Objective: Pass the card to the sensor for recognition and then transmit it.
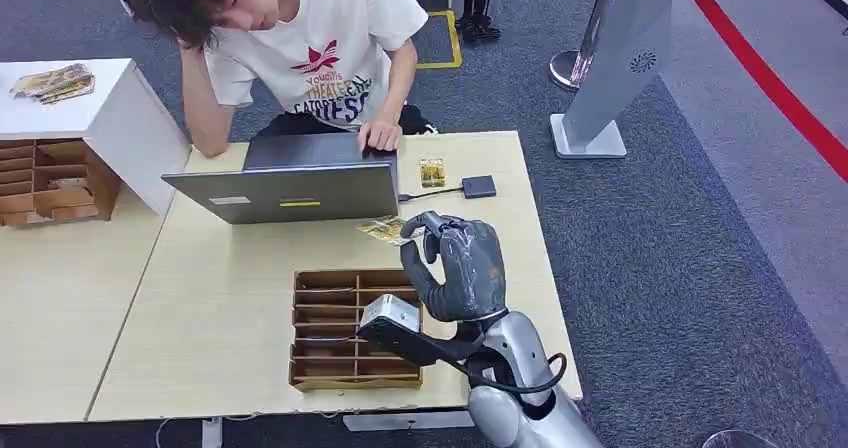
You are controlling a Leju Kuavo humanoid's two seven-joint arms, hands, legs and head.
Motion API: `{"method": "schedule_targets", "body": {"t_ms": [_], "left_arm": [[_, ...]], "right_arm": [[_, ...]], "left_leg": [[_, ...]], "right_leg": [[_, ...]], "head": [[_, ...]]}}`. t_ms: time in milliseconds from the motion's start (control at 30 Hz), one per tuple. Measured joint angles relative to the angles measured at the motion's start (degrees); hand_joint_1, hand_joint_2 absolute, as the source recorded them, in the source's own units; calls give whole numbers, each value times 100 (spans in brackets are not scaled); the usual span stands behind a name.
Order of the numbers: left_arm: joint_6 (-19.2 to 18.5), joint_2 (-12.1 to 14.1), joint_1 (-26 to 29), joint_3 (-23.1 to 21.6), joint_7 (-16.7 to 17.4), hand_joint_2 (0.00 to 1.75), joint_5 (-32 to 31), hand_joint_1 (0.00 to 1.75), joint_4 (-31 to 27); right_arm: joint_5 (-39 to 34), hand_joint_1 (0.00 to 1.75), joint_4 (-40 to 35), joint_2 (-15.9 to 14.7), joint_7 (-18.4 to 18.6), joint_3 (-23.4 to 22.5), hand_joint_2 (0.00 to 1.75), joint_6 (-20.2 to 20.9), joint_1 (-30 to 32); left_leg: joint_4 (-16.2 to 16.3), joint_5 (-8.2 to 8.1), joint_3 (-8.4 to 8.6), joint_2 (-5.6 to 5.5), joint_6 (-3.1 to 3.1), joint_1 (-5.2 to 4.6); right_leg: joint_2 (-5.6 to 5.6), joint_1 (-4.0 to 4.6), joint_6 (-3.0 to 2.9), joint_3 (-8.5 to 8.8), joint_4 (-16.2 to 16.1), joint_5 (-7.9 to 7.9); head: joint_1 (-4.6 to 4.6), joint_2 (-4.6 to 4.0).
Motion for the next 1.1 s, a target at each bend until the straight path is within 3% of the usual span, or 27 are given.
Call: {"method": "schedule_targets", "body": {"t_ms": [467,1100], "left_arm": [[-39,-11,-54,0,26,0,-171,0,0],[-192,-92,-287,-216,282,0,-647,0,0]], "right_arm": [[98,175,24,63,77,15,175,162,-420],[542,175,1512,811,594,-9,175,645,-2120]], "left_leg": [[0,2,0,0,-2,0],[0,11,1,0,-3,1]], "right_leg": [[0,0,-5,1,1,5],[0,0,-11,1,5,12]], "head": [[0,0],[0,0]]}}
